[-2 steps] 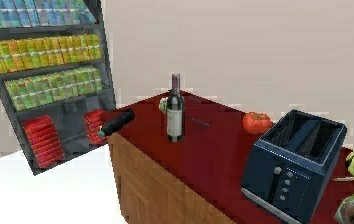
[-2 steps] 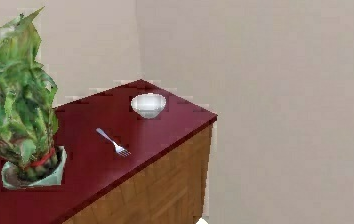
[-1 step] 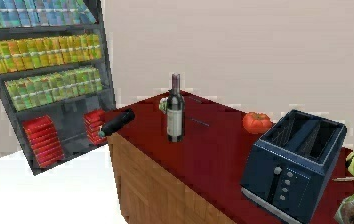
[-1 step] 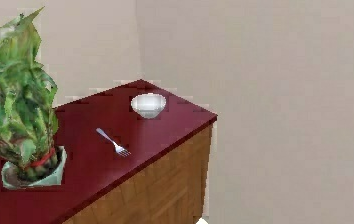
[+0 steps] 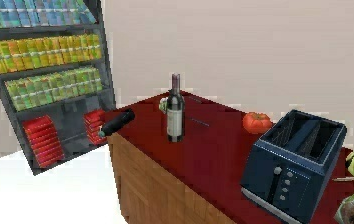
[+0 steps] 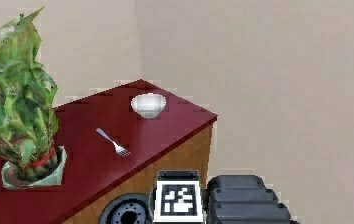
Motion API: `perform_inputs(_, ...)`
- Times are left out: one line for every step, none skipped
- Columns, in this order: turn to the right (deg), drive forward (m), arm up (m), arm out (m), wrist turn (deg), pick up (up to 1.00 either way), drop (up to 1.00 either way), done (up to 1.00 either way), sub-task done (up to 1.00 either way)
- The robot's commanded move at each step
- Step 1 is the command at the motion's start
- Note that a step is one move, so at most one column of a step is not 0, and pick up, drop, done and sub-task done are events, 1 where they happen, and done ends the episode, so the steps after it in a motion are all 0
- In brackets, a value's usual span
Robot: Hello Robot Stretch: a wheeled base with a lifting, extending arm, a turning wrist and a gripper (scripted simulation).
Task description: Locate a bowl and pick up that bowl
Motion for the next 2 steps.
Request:
perform_inputs(0.0, 0.00, 0.00, 0.44, 0.0, 0.00, 0.00, 0.00, 0.00)
perform_inputs(0.0, 0.00, 0.00, 0.00, 45.0, 0.00, 0.00, 0.00, 0.00)
